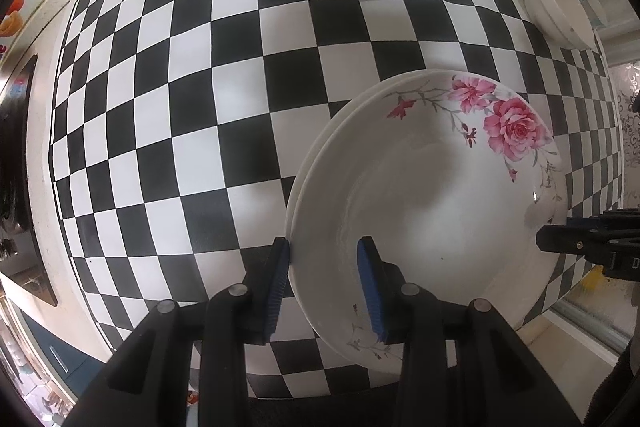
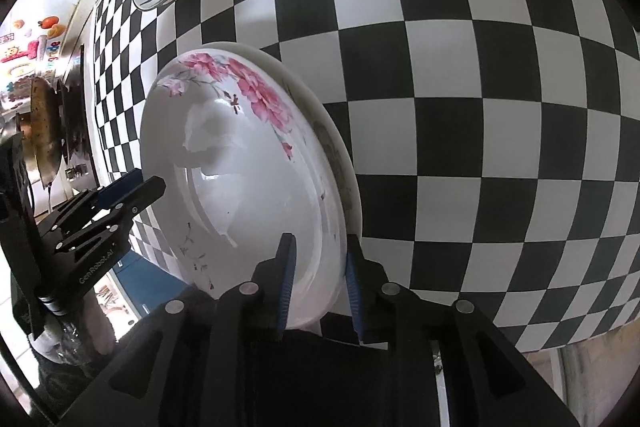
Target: Organize plates and bowls
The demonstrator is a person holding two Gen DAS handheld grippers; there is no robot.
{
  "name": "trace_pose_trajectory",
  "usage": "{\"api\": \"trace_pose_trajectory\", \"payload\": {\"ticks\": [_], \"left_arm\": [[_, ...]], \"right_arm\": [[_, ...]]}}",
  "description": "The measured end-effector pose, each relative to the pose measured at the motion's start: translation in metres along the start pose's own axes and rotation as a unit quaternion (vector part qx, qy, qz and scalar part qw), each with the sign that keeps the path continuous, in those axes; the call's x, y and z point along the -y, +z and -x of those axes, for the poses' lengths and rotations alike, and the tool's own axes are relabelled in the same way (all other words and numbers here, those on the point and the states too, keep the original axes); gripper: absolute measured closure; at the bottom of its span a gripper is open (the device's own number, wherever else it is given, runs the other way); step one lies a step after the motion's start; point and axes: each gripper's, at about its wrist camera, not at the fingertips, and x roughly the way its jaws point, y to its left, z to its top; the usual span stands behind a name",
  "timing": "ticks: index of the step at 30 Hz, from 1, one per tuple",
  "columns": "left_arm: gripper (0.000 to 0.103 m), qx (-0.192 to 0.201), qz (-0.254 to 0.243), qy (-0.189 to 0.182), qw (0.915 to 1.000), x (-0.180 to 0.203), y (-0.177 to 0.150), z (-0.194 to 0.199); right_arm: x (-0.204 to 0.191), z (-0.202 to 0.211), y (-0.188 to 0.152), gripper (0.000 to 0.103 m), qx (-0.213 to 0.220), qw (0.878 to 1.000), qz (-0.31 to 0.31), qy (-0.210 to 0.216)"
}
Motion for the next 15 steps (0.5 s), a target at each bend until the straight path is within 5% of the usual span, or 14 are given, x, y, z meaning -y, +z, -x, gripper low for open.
{"api": "trace_pose_trajectory", "payload": {"ticks": [3,10,15], "left_arm": [[0.070,-0.003,0.006,-0.007,1.0000,-0.001,-0.005,0.000],[0.070,0.003,0.016,-0.012,0.9998,-0.008,-0.017,0.006],[0.070,0.039,0.049,-0.015,0.9979,-0.028,-0.006,0.036]], "right_arm": [[0.004,0.007,-0.003,0.056,0.008,1.000,-0.004,-0.004],[-0.003,0.028,-0.005,0.056,0.035,0.999,0.015,-0.019],[-0.022,0.054,0.005,0.054,0.100,0.993,0.047,-0.031]]}}
